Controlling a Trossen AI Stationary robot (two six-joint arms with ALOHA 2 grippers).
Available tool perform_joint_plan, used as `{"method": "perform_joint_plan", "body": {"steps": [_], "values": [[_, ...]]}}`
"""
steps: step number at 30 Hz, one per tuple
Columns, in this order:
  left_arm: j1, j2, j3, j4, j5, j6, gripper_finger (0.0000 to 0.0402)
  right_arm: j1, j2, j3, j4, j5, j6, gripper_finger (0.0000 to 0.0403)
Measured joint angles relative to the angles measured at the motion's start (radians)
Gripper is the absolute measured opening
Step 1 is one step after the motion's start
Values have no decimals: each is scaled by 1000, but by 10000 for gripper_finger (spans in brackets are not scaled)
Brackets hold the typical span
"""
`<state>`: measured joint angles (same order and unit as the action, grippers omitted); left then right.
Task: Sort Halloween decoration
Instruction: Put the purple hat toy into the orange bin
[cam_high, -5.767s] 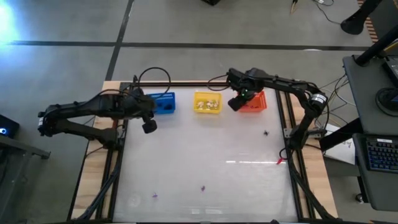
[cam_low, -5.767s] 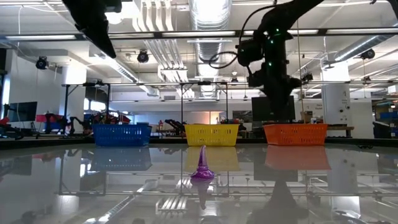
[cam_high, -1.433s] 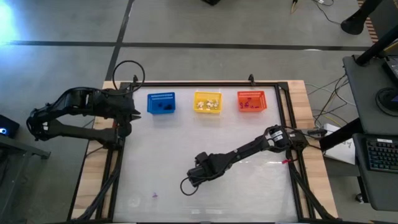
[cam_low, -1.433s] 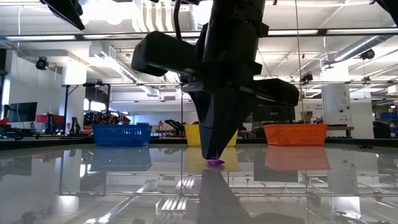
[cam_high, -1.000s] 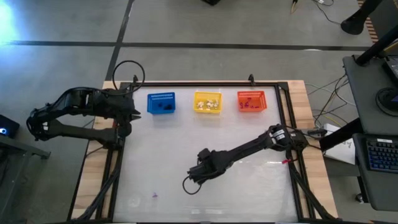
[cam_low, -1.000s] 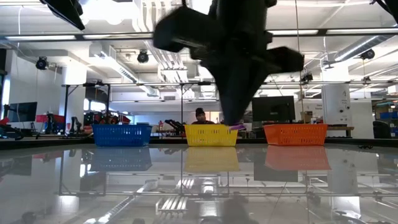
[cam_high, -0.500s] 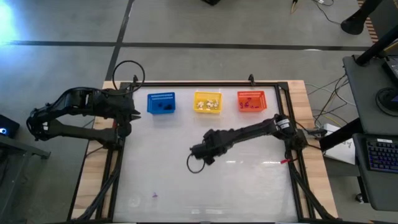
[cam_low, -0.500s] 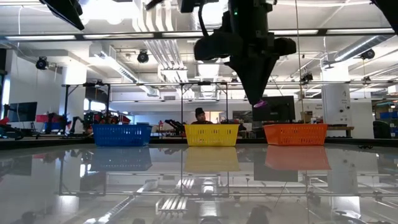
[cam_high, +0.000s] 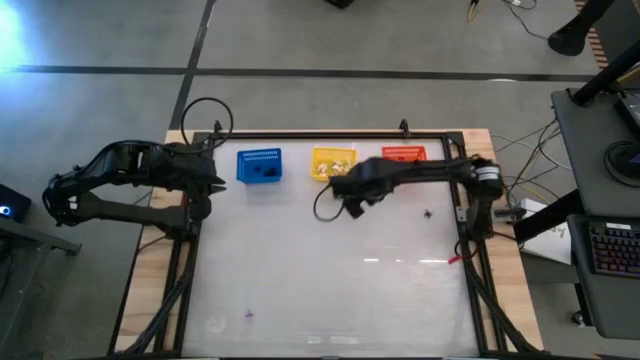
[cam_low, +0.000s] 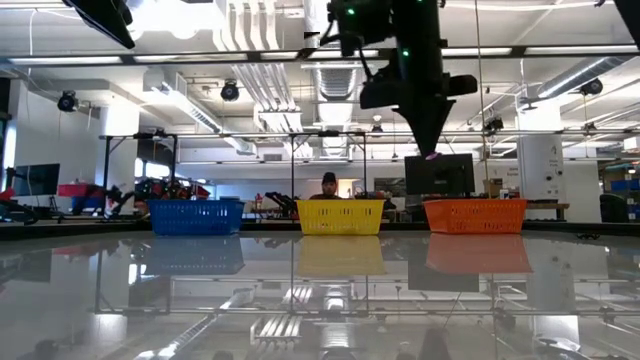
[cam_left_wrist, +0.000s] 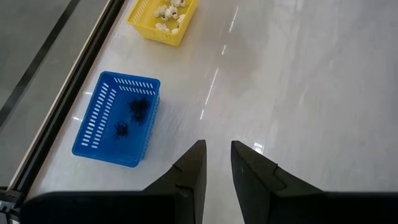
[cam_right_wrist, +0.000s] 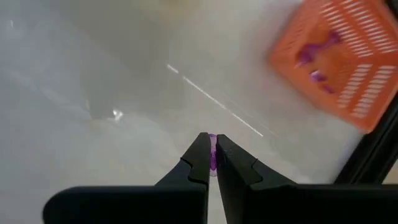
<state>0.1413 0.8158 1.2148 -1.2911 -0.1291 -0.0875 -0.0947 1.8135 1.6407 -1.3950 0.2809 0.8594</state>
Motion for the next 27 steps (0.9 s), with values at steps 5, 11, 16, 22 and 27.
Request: {"method": "perform_joint_plan", "body": {"steps": [5,11,16,22,27], "values": [[0,1,0,1,-3,0,57,-110,-124,-156,132,10,-53,9],[0,2,0,4,-35,-10,57,-238,-224,-319,231,9,-100,9],[0,3,0,1,-115,-20,57,-328,-245,-386,302,8,-174,9],[0,7,0,0,-118,-31,57,-420,-243,-411,387,7,-275,9],[0,27,0,-9,-119,-40,57,-485,-243,-414,401,3,-336,9]]}}
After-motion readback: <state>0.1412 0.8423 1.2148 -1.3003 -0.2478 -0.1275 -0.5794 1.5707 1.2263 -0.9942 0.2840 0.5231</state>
